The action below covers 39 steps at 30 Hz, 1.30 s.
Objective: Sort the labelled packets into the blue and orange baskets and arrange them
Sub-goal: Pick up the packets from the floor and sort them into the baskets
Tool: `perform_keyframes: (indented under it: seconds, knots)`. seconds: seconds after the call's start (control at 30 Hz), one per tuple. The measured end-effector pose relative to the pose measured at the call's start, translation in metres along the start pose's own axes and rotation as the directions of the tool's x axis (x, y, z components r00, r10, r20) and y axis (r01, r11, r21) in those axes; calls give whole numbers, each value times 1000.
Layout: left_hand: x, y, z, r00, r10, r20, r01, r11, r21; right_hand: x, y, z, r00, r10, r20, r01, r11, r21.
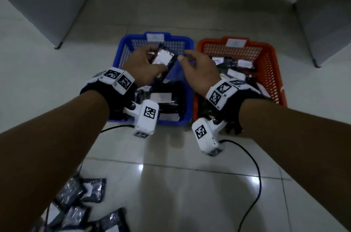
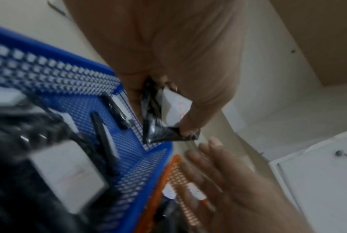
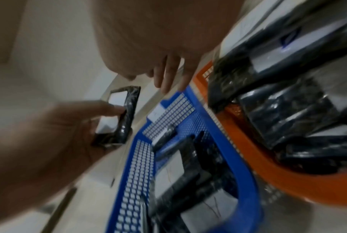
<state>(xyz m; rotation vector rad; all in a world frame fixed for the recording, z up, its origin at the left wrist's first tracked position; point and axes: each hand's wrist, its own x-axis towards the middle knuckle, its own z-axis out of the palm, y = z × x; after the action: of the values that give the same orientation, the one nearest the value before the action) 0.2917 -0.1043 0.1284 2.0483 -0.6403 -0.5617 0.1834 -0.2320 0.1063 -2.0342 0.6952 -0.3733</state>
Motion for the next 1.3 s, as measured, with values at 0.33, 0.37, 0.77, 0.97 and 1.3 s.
perform_keyframes:
  seconds: [0.33, 0.37, 0.77, 0.97, 1.3]
  knots:
    - [1, 55, 98, 990, 131, 48, -127, 989, -75, 7, 45, -110, 920, 282, -273, -131, 876, 464]
    - [-4, 47, 103, 982, 184, 53, -187, 981, 60, 5, 51, -119, 904, 266, -335, -135, 921, 365]
    - [-42, -24, 141, 991, 122, 57, -134, 868, 478, -27, 80, -114, 997, -34, -65, -4, 861, -508]
    - [-46, -16, 125, 983, 182, 27, -175, 875, 451, -31, 50, -91, 964, -265, 14, 216, 751, -625]
    - [-100, -63, 0, 980, 128, -150, -31, 850, 526, -49, -15, 30, 838, -404, 367, 544, 661, -517]
